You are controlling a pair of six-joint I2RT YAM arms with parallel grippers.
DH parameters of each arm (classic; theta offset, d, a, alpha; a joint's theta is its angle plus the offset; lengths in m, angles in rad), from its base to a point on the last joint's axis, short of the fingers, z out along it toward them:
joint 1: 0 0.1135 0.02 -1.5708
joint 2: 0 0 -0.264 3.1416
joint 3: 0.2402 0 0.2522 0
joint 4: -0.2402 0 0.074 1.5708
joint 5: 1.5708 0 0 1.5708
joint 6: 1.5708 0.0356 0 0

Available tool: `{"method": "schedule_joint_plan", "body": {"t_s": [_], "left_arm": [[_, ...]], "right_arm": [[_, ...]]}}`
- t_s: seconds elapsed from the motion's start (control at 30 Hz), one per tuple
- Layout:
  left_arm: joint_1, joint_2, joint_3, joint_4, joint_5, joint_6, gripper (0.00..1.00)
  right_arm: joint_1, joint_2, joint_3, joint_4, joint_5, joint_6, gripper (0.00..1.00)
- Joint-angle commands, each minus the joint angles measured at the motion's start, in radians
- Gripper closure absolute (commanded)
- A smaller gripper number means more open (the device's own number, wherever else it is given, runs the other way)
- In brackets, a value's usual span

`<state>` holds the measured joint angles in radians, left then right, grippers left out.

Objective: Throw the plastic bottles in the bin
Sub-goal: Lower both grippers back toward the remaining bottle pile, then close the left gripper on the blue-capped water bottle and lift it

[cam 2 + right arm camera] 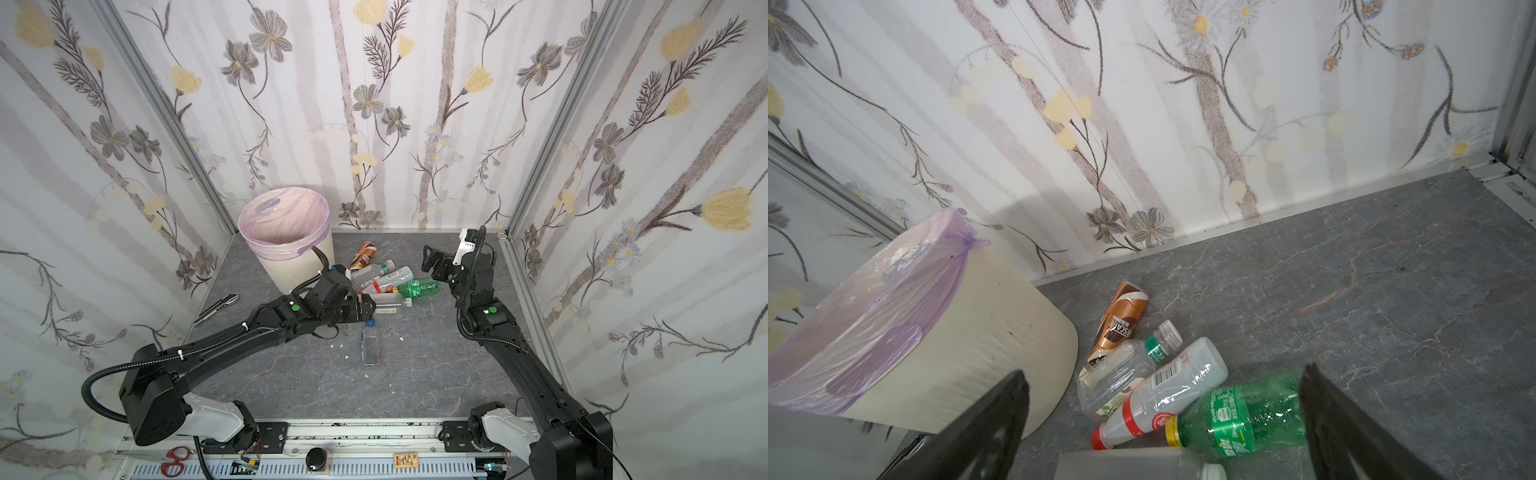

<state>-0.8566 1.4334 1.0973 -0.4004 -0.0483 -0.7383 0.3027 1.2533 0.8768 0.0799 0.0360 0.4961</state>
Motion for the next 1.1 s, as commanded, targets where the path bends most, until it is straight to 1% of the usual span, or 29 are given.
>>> {"method": "schedule_joint_plan", "body": {"t_s": [0.0, 0.17, 0.2, 0.4, 0.63, 0.87, 1.07], "left_arm": [[-0.016, -0.009, -0.042, 0.012, -0.017, -0.097, 0.0], [-0.062, 0.034, -0.052, 0.026, 0.009, -0.126, 0.0], [-0.072, 0.054, -0.046, 0.028, 0.018, -0.127, 0.0], [-0.11, 0.175, -0.024, 0.028, 0.054, -0.137, 0.0], [-0.124, 0.245, -0.034, 0.028, 0.03, -0.141, 0.02], [-0.136, 0.301, -0.039, 0.026, 0.036, -0.126, 0.1], [-0.138, 0.305, -0.051, 0.026, 0.024, -0.107, 0.25]], "right_arm": [[0.002, -0.023, -0.049, 0.015, -0.005, 0.008, 0.0], [0.006, -0.046, -0.115, 0.025, -0.026, 0.014, 0.0], [0.007, -0.049, -0.153, 0.029, -0.03, 0.015, 0.0], [0.009, -0.066, -0.203, 0.031, -0.039, 0.019, 0.0], [0.005, -0.061, -0.226, 0.029, -0.036, 0.007, 0.0], [0.003, -0.051, -0.247, 0.049, -0.048, 0.006, 0.0], [0.003, -0.04, -0.262, 0.064, -0.057, 0.01, 0.0]]}}
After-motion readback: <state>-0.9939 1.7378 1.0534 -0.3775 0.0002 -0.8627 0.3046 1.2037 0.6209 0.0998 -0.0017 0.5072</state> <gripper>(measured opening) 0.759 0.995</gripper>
